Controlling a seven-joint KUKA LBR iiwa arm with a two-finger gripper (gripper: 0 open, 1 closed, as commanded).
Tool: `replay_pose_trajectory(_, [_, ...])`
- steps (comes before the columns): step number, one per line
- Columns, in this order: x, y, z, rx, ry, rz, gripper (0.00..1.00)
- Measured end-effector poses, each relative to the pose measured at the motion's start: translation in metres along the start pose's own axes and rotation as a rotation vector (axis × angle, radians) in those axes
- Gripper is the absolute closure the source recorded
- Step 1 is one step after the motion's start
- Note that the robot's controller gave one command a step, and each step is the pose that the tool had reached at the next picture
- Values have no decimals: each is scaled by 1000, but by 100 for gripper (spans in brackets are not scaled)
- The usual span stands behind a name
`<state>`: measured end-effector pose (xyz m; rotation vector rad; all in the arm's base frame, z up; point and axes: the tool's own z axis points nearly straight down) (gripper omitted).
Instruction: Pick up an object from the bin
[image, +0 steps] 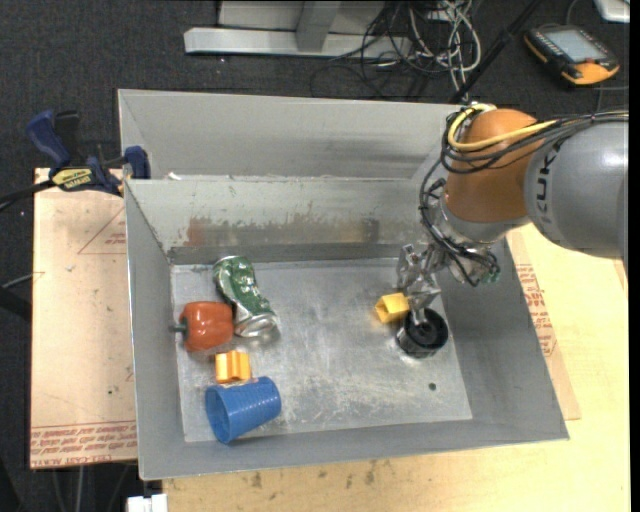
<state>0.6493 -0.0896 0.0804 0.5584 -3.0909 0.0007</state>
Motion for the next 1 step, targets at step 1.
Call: replay_pose_trajectory(1, [-6,5,-169,4,-12,-5,100])
